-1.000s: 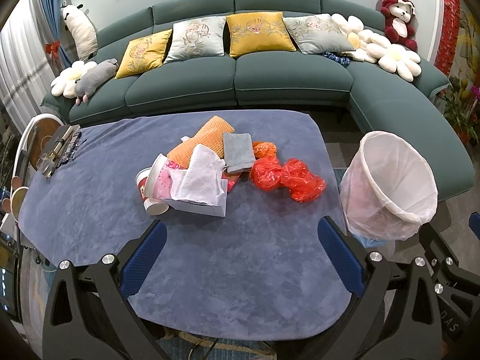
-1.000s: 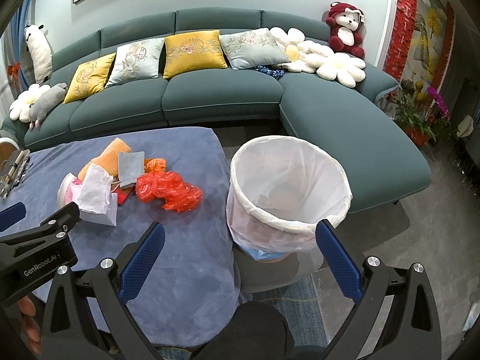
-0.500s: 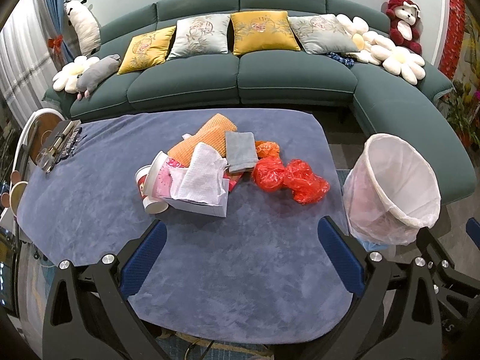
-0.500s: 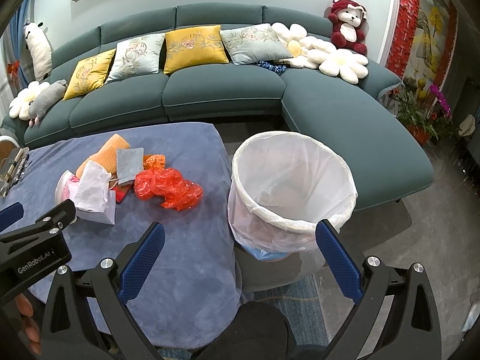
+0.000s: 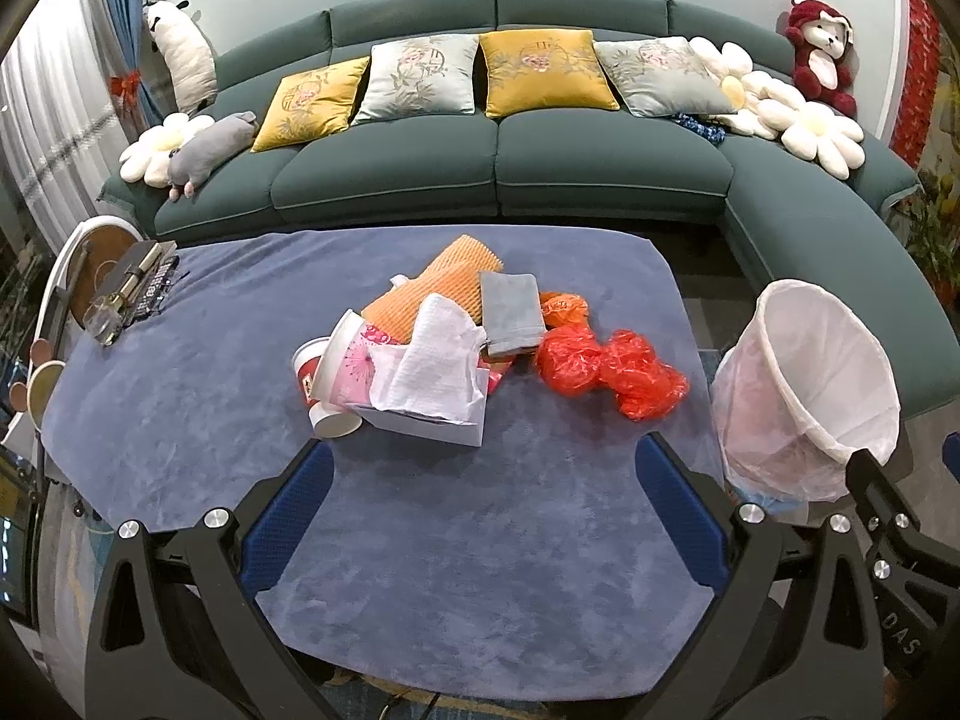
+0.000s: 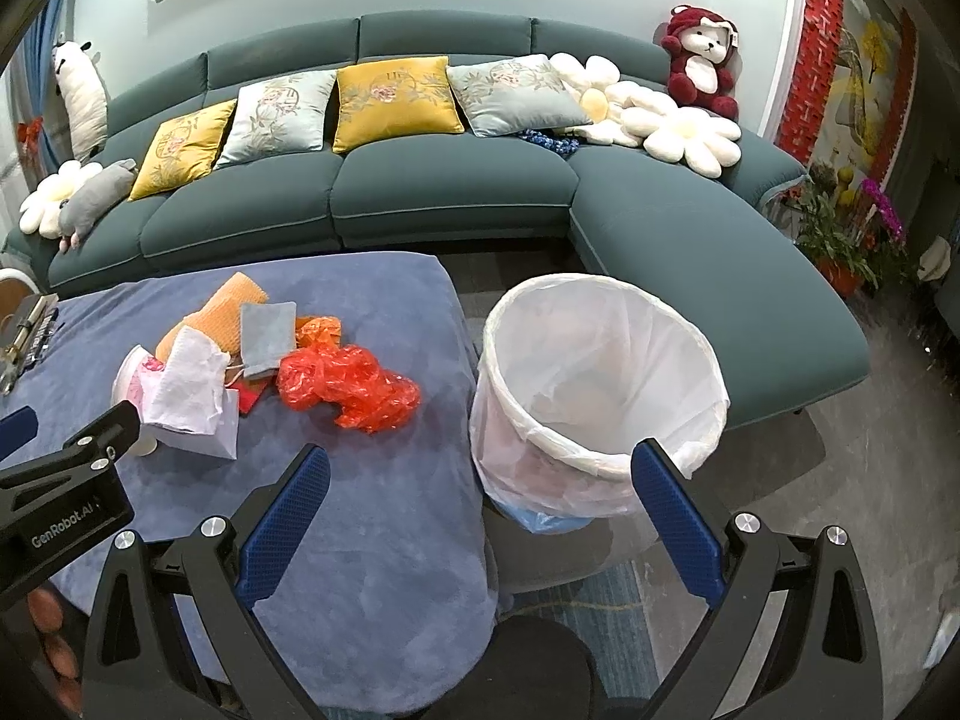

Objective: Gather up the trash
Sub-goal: 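Move both open tools down toward the trash pile on the table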

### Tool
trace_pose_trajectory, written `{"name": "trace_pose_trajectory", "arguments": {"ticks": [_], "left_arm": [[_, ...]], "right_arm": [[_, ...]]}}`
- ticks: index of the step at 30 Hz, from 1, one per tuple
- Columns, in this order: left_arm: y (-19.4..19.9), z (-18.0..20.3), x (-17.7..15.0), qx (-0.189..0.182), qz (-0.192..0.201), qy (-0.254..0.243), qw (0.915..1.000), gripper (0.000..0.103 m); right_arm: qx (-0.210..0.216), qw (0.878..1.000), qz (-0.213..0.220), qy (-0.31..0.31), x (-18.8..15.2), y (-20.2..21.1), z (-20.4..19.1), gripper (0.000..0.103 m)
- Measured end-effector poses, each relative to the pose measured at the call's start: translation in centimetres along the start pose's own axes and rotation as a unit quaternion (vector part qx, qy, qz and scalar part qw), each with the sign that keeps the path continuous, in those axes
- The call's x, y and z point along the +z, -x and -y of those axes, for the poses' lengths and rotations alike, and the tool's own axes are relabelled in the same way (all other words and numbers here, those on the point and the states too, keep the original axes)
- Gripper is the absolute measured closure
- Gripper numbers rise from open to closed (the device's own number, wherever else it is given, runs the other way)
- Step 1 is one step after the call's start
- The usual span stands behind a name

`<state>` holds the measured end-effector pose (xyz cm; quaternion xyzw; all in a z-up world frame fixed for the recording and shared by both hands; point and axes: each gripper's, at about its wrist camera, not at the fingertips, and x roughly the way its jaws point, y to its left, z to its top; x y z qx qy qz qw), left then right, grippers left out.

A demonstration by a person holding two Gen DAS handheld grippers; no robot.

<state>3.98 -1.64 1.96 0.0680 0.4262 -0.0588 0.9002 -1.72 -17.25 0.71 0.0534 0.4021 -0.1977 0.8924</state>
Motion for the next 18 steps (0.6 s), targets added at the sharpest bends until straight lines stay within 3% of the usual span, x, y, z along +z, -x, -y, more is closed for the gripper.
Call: {"name": "trace_pose_trajectory", "arguments": {"ticks": [9,15,18], "left_arm": [[-1.6,-2.4,-0.2,-0.021,-0.006,0.021,0.9995,0.007],[-4.4,-5.8,0.3,0.003,0.0,0.035,0.9994,0.007],[-6.9,-8.4,0.7,0.007,-0.022,0.061,0.9979,0.007]], "right_arm": [[0.01,1.0,-0.005,0.01,-0.2,-1.7,-2.3,0.007],[0.018,0.999,-0.008,0.025,0.7,-4.3,-4.6,0.007],[0.028,0.999,-0.01,0.034,1.4,-6.0,-6.3,0.007]]}}
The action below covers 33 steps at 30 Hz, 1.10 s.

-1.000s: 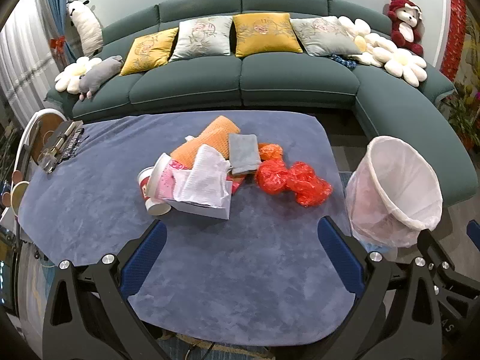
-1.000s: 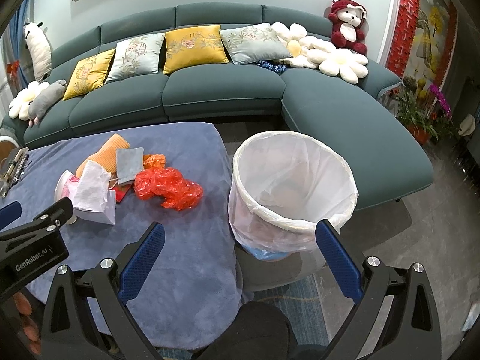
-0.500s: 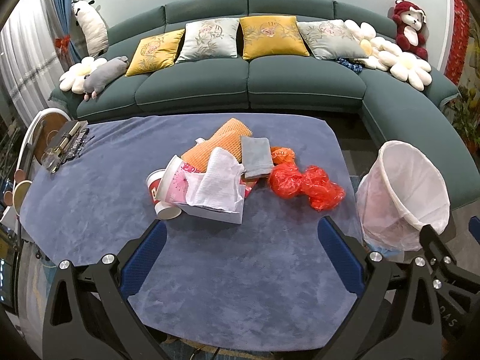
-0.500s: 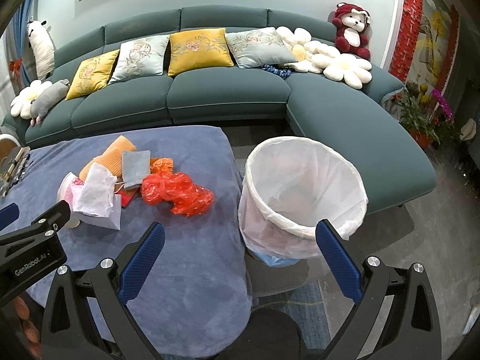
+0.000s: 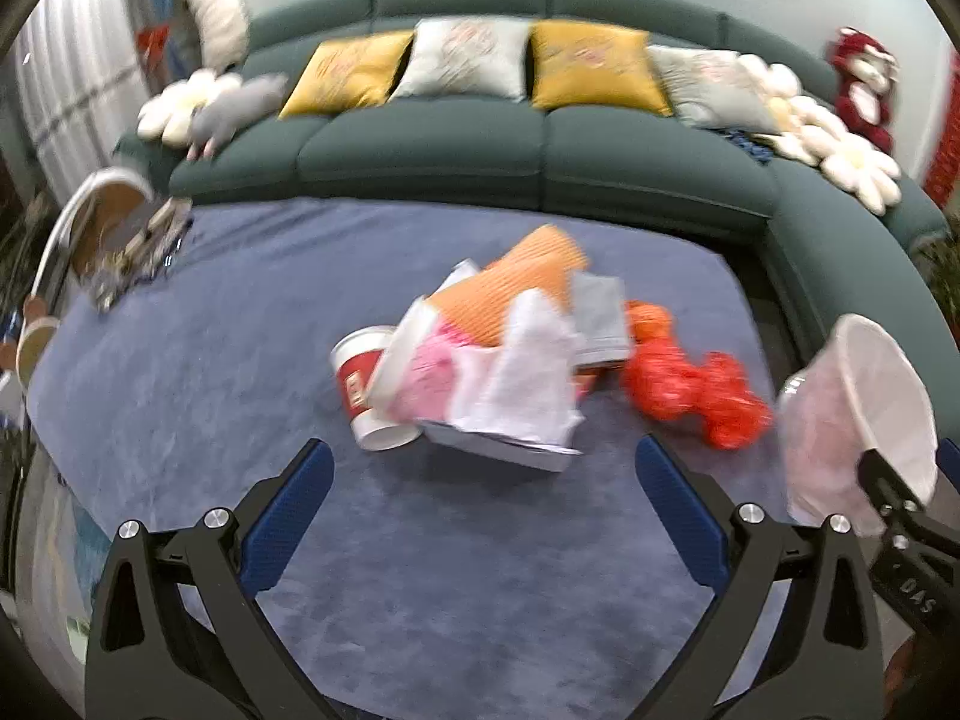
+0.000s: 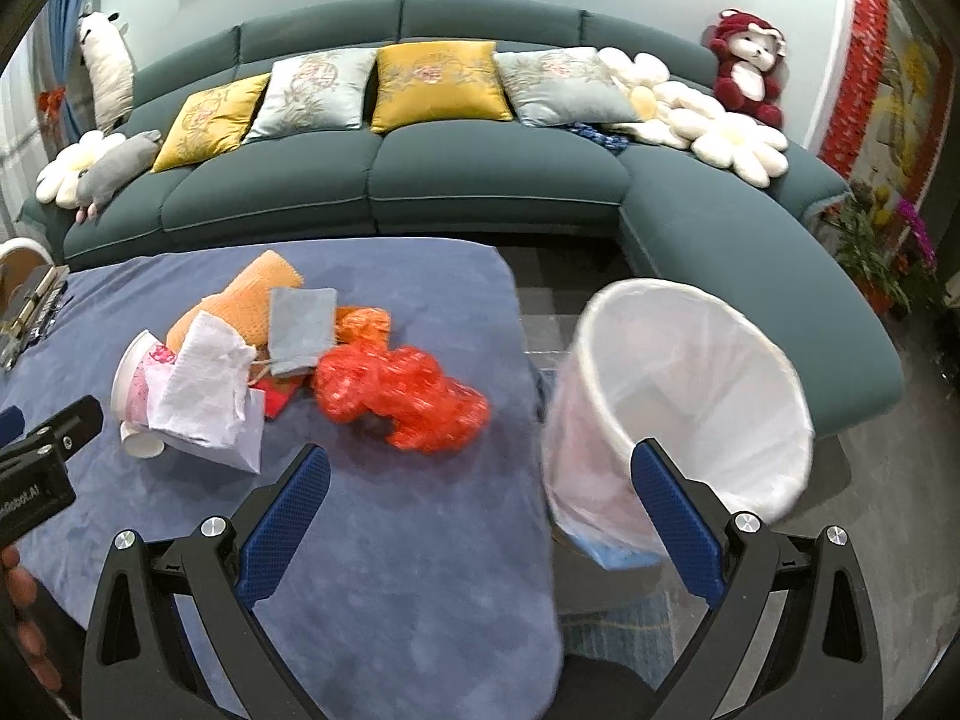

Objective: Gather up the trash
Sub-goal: 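Move both open tools down toward the trash pile on the table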

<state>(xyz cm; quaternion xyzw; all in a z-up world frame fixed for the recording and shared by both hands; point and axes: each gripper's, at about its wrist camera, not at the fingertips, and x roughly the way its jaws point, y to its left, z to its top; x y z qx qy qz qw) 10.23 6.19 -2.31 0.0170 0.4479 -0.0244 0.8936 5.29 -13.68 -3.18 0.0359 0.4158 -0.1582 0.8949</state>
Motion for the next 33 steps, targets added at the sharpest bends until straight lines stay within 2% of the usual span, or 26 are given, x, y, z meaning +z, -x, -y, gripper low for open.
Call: {"name": "trace_pose_trajectory", "arguments": {"ticks": [4,8,12,20,23,26,28,29,31,33], "left_arm": [[-2.5,-3.3,0.7,0.016,-0.002,0.036,0.9992,0.007],[-3.8,-4.9,1.5,0.034,0.005,0.028,0.999,0.007],[-5.1,-6.4,2.1,0.042,-0.002,0.032,0.9986,0.007],[-6.8,-9.3,2.3,0.047,-0.009,0.032,0.9983,0.007],[-7.3,-9.7,2.2,0.043,-0.012,0.029,0.9986,0.007],[-7.9,-9.8,2.1,0.042,-0.013,0.026,0.9987,0.007],[-8.1,-9.8,2.1,0.039,-0.013,0.024,0.9989,0.007],[-8.1,-9.7,2.1,0.036,-0.012,0.023,0.999,0.007],[-8.4,-9.5,2.2,0.028,-0.01,0.018,0.9994,0.007],[-8.5,-9.2,2.2,0.019,-0.011,0.013,0.9997,0.007]], "right_arm": [[0.005,1.0,-0.011,0.011,0.9,-2.5,-1.9,0.007],[0.033,0.999,-0.026,0.005,1.6,-4.0,-4.1,0.007],[0.063,0.997,-0.034,0.026,2.2,-5.5,-8.3,0.007],[0.112,0.992,-0.043,0.041,3.4,-8.7,-15.8,0.016],[0.124,0.99,-0.051,0.041,3.7,-9.8,-17.7,0.024],[0.126,0.989,-0.061,0.049,3.5,-10.9,-19.0,0.04],[0.135,0.987,-0.076,0.053,3.1,-11.5,-19.1,0.06],[0.138,0.986,-0.079,0.054,3.0,-11.6,-19.2,0.065],[0.144,0.984,-0.084,0.056,2.6,-11.5,-18.6,0.084],[0.142,0.985,-0.078,0.055,2.4,-10.9,-17.6,0.086]]}}
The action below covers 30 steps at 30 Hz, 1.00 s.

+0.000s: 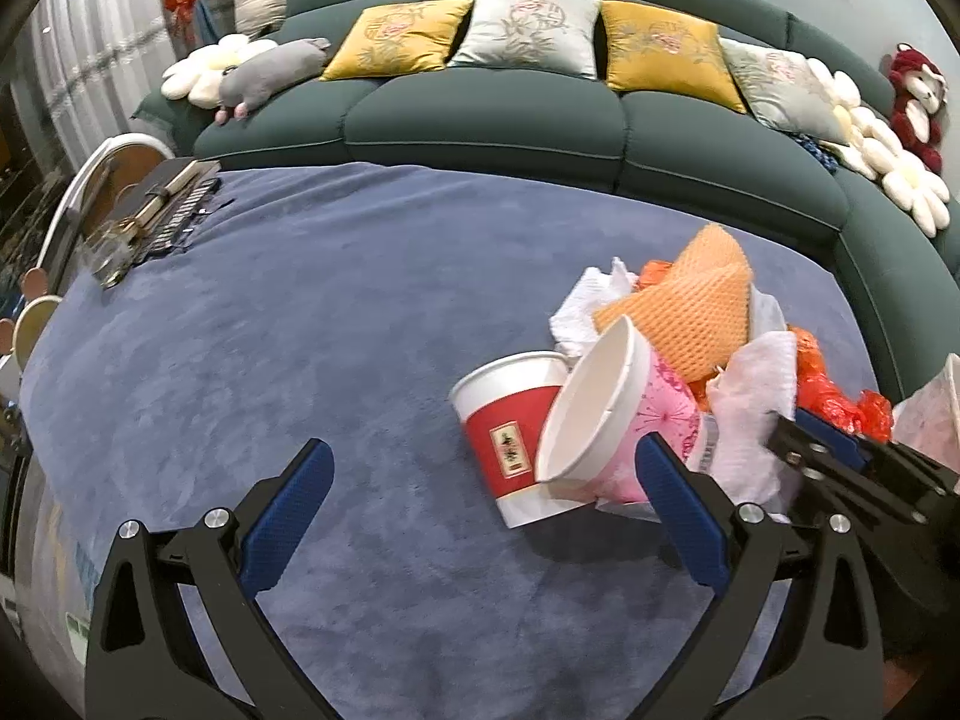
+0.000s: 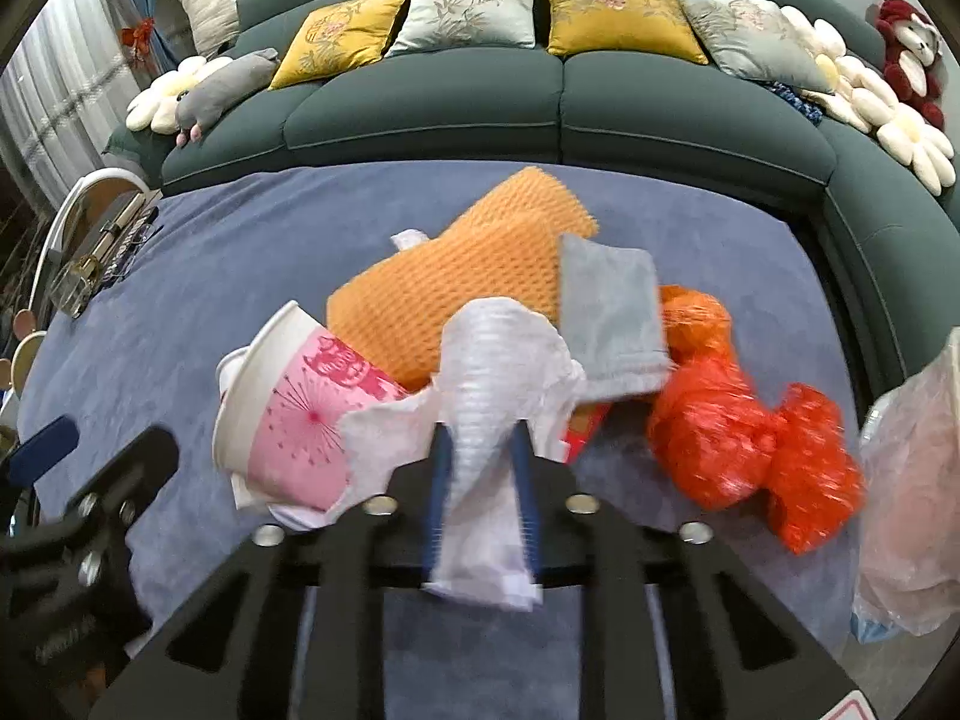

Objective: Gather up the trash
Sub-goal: 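Grasp the pink floral paper cup with the left tool while the right tool grasps white tissue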

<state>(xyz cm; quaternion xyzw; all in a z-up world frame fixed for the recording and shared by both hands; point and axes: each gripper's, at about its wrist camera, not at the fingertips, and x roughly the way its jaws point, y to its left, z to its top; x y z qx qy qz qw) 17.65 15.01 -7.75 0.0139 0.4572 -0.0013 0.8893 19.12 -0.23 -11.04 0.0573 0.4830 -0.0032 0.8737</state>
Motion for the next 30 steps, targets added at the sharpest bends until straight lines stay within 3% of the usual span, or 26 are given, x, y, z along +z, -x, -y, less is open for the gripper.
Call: {"name": "trace_pose_trajectory", "arguments": {"ticks": [5,14,15,16,18,23,30], "left_arm": [[-0.6,1.3,0.3,-0.037,0.002,-0.016,0.9992,0.007],[-2.5,4.2,0.8,-0.056,0.002,-0.053,0.997,0.013],[-2.5,4.3,0.8,-0.059,0.002,-0.055,0.9968,0.017],[-2.7,4.5,0.8,-0.064,-0.001,-0.058,0.9963,0.02],[-2.9,4.7,0.6,-0.07,-0.007,-0.065,0.9954,0.026],[-3.3,5.9,0.3,-0.088,-0.016,-0.083,0.9925,0.046],[-3.1,7.2,-0.2,-0.107,-0.019,-0.104,0.9886,0.086]], "right_arm": [[0.004,1.0,0.013,-0.009,-0.6,2.8,2.6,0.09],[-0.016,1.0,0.014,-0.018,-1.2,4.4,5.0,0.087],[-0.02,0.999,0.016,-0.02,-1.2,4.4,5.0,0.078],[-0.02,0.999,0.016,-0.021,-1.1,4.4,5.0,0.062],[-0.02,0.999,0.023,-0.027,-1.0,4.3,5.0,0.046],[-0.018,0.999,0.018,-0.029,-0.8,3.3,5.0,0.041],[-0.026,0.999,-0.005,-0.044,-2.1,1.6,6.4,0.036]]}}
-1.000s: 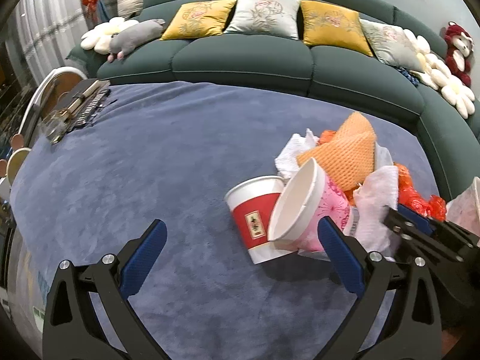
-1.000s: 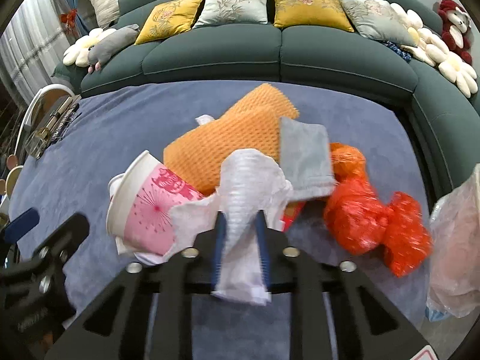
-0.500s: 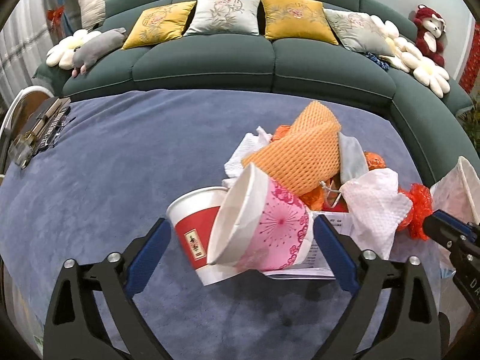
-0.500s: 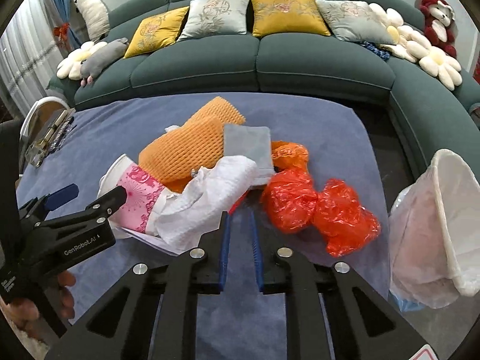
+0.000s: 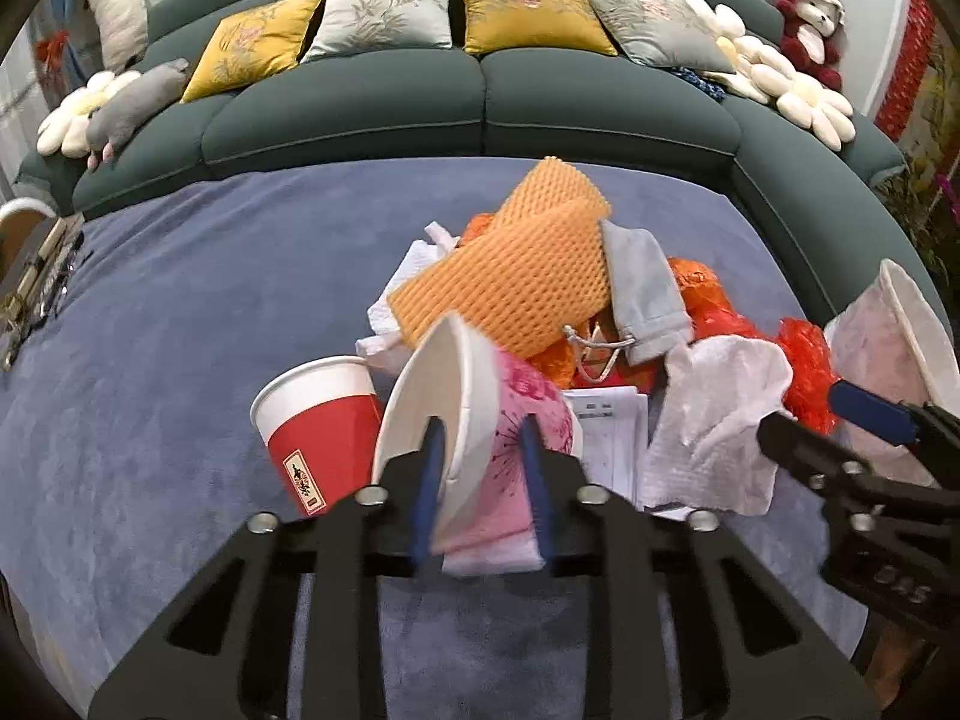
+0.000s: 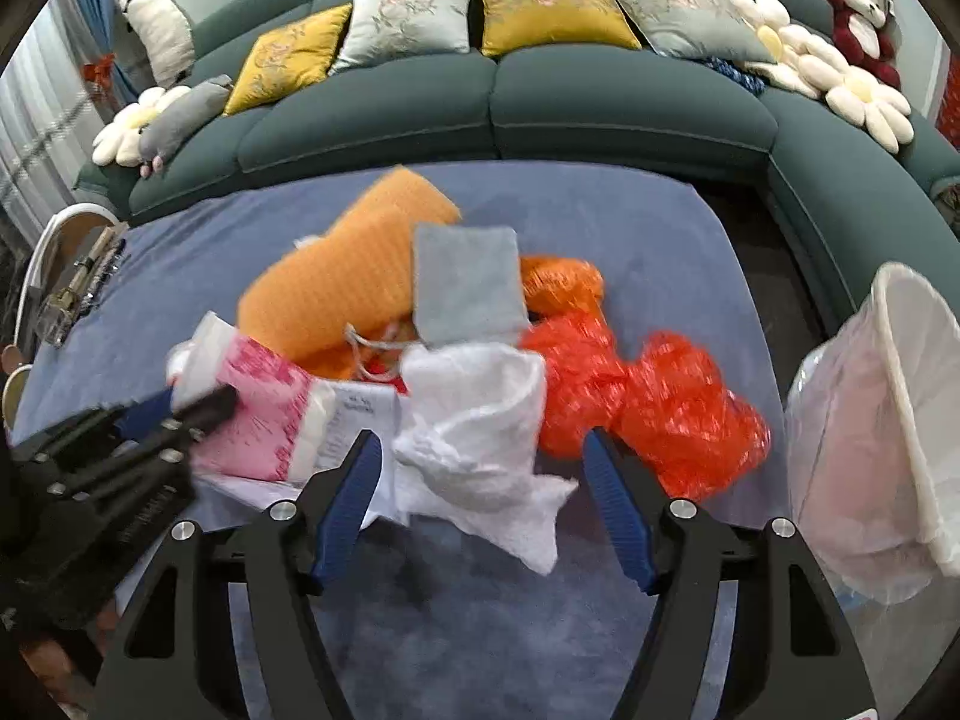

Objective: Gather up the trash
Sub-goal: 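Grasp the pink floral paper cup with the left tool while the right tool grasps white tissue, then carry cup and tissue over the white wastebasket while both tools open to drop them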

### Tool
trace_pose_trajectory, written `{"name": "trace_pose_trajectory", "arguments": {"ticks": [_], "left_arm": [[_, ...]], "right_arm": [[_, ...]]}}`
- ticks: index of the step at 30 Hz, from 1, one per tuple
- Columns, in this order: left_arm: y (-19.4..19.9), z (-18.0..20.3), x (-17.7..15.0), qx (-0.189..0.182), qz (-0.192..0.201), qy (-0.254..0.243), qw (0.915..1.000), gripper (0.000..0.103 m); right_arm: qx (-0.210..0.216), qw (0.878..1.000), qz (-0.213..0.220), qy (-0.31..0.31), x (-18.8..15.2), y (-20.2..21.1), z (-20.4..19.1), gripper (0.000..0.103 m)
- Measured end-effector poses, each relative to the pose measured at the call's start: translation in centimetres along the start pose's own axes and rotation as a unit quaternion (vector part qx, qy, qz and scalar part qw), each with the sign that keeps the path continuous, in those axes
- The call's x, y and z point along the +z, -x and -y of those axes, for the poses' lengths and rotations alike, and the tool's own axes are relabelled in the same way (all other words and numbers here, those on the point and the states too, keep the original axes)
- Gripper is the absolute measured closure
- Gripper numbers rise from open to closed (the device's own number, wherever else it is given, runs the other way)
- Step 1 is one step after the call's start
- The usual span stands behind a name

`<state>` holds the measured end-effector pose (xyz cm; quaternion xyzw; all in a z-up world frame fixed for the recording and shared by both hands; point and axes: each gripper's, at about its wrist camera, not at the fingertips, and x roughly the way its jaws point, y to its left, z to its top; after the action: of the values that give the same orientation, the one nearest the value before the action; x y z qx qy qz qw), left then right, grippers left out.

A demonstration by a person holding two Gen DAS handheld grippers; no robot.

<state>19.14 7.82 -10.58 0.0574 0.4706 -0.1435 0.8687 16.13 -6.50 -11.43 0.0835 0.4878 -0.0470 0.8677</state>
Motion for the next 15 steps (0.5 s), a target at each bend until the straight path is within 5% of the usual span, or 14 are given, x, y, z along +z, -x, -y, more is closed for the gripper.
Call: {"name": "trace_pose_trajectory", "arguments": {"ticks": [5,11,15], "left_arm": [[1.2,0.9,-0.3,-0.01,0.01,-0.004,0.9999,0.1],[2.6,0.7,-0.4,-0.012,0.016,0.017,0.9997,0.1],[3.7,0.5,0.0,-0.006,0.023,0.023,0.9995,0.1]], "right_arm": [[-0.009,1.0,-0.017,-0.013,-1.5,-0.9,1.1,0.036],[-0.01,1.0,-0.025,-0.014,-1.9,-2.4,1.3,0.037],[0.016,0.999,-0.043,-0.025,-1.3,-3.0,1.2,0.086]]}}
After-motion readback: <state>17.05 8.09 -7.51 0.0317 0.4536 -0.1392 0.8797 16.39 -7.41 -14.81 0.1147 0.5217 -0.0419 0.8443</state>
